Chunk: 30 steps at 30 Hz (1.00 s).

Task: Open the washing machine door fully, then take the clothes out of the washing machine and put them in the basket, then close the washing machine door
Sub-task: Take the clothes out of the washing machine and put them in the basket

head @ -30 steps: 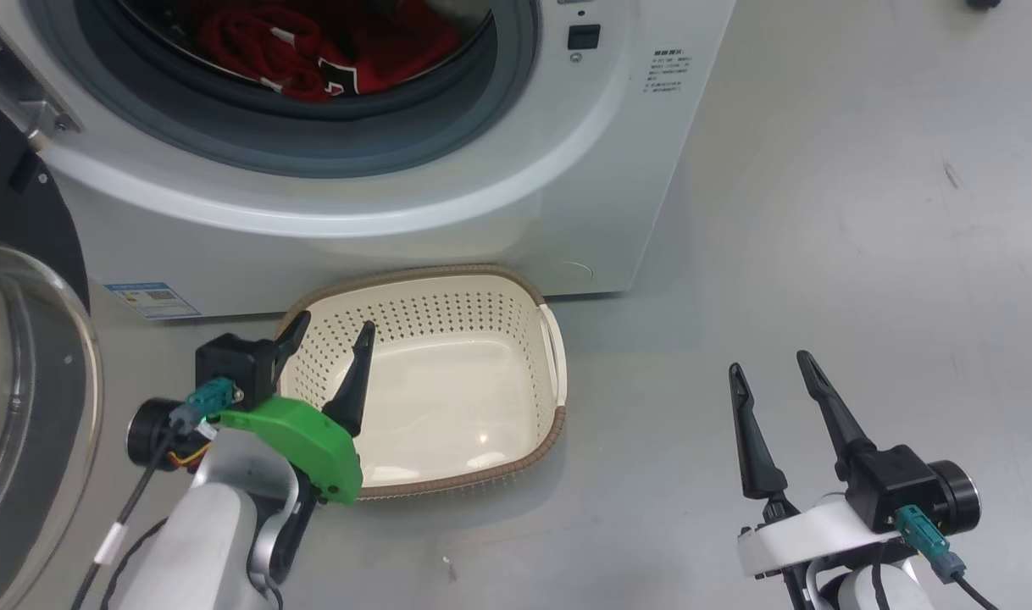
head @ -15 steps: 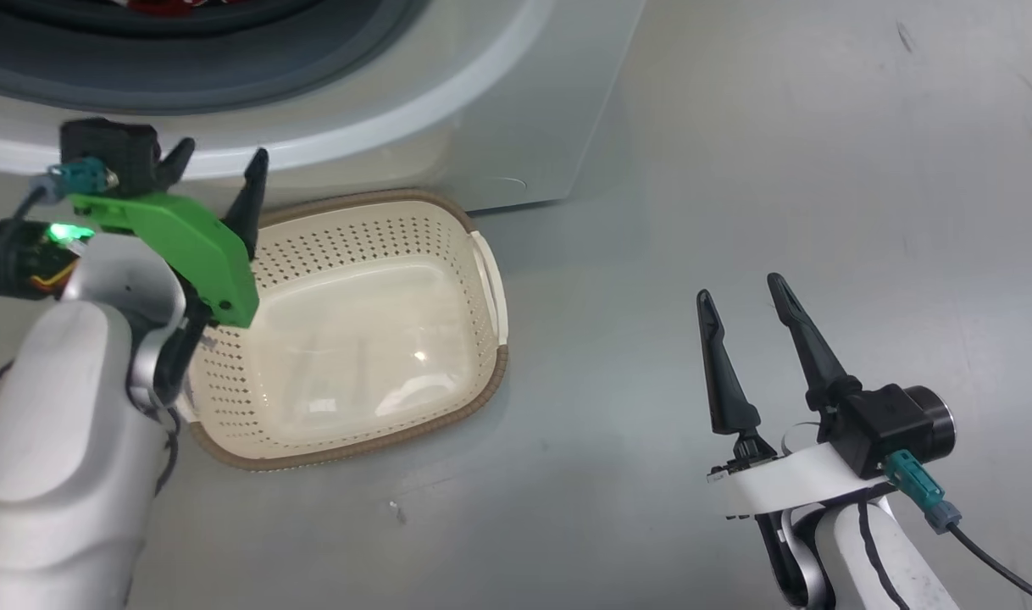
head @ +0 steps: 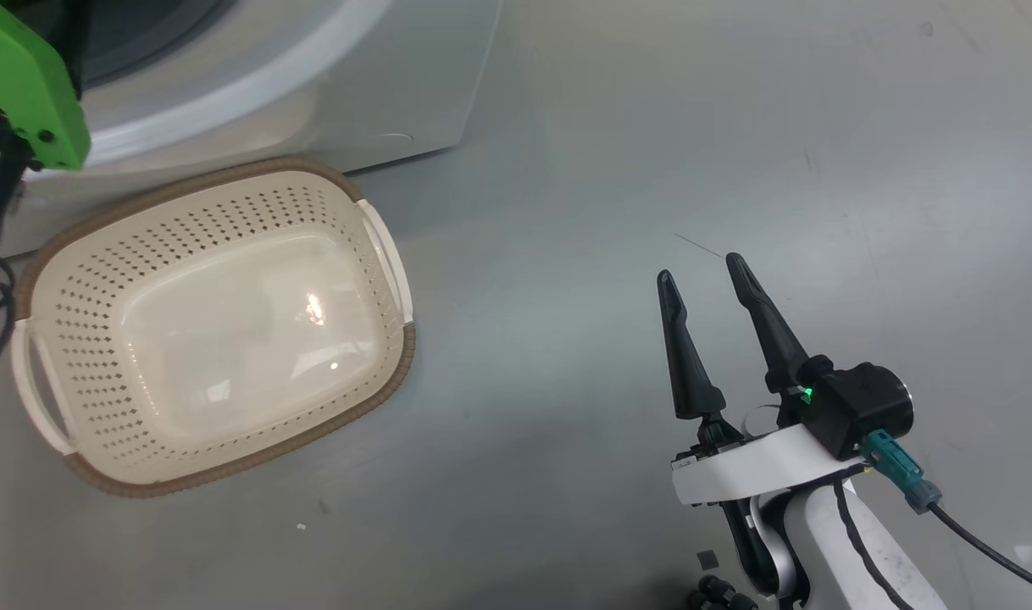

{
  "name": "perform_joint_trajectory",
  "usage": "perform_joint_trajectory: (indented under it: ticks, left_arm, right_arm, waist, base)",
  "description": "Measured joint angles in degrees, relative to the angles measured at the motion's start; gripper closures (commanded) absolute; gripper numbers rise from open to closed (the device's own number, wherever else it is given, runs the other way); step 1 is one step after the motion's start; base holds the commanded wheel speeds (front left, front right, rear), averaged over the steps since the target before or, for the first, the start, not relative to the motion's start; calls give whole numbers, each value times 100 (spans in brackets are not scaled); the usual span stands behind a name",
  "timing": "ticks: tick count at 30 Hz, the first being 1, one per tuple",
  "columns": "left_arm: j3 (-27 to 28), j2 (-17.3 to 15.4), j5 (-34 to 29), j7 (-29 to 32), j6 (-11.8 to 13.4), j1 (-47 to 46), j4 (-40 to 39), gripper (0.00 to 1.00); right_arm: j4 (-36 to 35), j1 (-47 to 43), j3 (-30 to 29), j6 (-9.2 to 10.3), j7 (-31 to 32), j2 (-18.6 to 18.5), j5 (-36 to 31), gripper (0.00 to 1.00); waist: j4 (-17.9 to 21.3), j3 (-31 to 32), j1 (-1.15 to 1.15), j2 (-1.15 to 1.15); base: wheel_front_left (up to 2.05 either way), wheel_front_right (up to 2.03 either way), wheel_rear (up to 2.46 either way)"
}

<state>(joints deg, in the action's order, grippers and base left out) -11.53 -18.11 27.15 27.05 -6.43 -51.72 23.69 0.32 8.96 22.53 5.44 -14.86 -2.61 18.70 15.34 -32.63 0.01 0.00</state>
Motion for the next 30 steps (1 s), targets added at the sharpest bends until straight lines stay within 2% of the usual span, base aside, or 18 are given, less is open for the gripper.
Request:
perform_joint_trajectory:
  ticks: [16,25,26,28,29,30]
  left_arm:
    - [225,-764,-69,514,-43,-1171,372,0]
    - [259,-868,-130,520,-42,-1336,740,0]
    - [264,-873,-142,527,-41,-1349,760,8]
    - [276,-878,-156,513,-34,-1388,806,31]
    - [288,-882,-158,514,-33,-1399,859,51]
    - [298,-882,-158,514,-32,-1401,907,56]
  right_arm:
    - [-125,219,292,121,0,7,377,0]
    - [-165,355,293,129,0,12,491,0]
    - [-168,358,283,129,0,12,490,0]
    - [-166,361,269,131,0,12,490,0]
    - [-162,368,270,134,0,13,490,0]
    - [-162,381,271,134,0,15,490,0]
  waist:
    - [721,-609,0,0]
    - [940,-879,0,0]
    - [949,-897,-1,0]
    - [955,-934,-1,0]
    - [957,-945,-1,0]
    - [958,-951,-1,0]
  base:
    - [0,0,0]
    - [0,0,0]
    - [0,0,0]
    - [0,0,0]
    - [0,0,0]
    - [0,0,0]
